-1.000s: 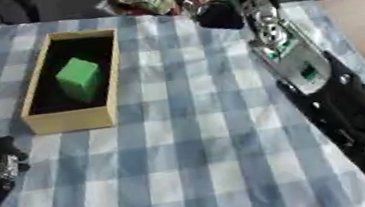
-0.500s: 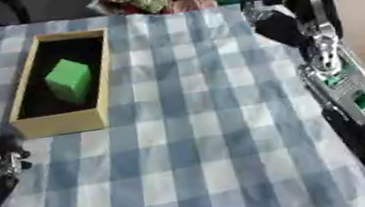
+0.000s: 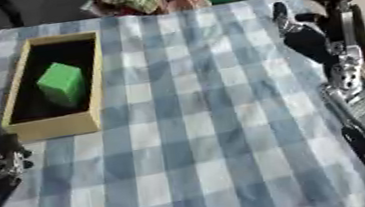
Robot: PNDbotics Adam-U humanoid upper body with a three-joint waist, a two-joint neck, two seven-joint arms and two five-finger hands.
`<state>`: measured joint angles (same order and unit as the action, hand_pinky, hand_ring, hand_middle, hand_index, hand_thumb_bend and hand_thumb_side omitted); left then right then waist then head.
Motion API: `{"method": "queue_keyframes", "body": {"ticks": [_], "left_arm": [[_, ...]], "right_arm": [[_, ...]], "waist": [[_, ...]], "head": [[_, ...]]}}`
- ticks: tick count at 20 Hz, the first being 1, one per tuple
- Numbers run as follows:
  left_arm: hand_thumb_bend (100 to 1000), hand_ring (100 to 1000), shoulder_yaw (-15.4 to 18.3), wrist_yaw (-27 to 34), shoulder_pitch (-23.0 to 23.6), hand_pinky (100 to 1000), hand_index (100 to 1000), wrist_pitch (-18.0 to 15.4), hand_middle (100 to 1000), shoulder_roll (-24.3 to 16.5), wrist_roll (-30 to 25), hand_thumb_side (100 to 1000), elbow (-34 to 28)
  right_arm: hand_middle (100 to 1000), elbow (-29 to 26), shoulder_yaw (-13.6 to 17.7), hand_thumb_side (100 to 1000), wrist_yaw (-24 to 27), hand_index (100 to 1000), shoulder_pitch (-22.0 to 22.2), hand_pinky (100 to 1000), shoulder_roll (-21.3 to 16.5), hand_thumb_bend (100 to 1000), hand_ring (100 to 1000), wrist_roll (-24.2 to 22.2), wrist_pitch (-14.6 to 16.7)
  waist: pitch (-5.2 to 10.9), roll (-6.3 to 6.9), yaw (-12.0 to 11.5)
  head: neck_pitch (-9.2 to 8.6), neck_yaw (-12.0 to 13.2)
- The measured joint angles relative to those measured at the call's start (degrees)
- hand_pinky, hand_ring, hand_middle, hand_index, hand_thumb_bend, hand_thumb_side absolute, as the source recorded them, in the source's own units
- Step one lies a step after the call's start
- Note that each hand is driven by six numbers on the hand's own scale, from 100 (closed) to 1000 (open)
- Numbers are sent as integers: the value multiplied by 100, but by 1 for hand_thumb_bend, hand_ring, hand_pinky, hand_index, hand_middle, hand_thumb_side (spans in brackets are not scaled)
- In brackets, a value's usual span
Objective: Pick up objects on the table and place them in the box.
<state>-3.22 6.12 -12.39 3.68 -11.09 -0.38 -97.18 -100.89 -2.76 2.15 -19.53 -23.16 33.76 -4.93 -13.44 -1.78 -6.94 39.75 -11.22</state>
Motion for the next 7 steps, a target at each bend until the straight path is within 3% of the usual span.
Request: {"method": "queue_keyframes", "body": {"ticks": [7], "left_arm": [[100,575,2,24,13,547,658,-1,493,1,0,208,0]], "right_arm": [[676,-26,74,100,-27,877,187,654,171,314,869,124,107]], "waist": [[0,34,29]], "head": [[3,-1]]}}
